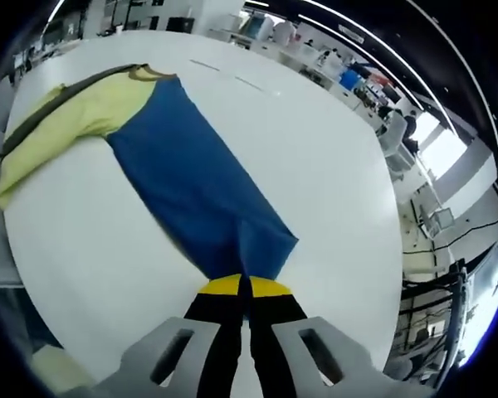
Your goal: Fold the garment on the visible template until the final outline fits inside the template.
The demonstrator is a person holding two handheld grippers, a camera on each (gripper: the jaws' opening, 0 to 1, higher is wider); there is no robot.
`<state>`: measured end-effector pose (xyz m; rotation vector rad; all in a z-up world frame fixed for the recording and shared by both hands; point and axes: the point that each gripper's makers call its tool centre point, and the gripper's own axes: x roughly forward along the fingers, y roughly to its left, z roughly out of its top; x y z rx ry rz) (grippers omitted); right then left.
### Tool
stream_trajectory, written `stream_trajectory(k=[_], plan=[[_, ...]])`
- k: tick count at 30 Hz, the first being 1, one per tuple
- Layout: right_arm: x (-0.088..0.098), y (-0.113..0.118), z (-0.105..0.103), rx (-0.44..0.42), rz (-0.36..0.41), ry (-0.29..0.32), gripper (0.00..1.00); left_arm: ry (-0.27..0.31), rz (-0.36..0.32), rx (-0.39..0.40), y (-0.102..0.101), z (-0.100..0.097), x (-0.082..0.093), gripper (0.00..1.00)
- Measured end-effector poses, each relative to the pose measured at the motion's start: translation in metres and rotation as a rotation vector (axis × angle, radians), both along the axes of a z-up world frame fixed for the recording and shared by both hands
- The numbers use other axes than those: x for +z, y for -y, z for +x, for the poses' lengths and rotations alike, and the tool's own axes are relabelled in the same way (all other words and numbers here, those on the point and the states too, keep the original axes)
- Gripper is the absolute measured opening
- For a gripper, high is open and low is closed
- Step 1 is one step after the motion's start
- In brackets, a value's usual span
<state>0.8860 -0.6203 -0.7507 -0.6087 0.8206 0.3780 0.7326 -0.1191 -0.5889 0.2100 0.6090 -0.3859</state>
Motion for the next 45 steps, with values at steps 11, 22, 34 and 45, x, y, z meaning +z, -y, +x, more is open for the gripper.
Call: stream_trajectory(k=[11,22,34,45], plan=[[-0.007,0.045,0.005,-0.138,0.025,0.001,0.02,-0.004,0.007,-0.004,0.003,0.001,0.002,0.92],[-0.019,0.069,0.001,-0.196,0.037,-0.021,0.02,-0.013,0.023,-0.009,0.004,0.002,0.004,0.93],[-0.023,0.079,-0.006,-0.253,0.058,-0.011,0.02,-0.017,0.019,-0.02,0.007,-0.001,0.007,0.93],[-0.007,0.061,-0.012,-0.271,0.153,0.031,0.08,-0.013,0.01,-0.037,0.01,0.0,0.005,0.92]])
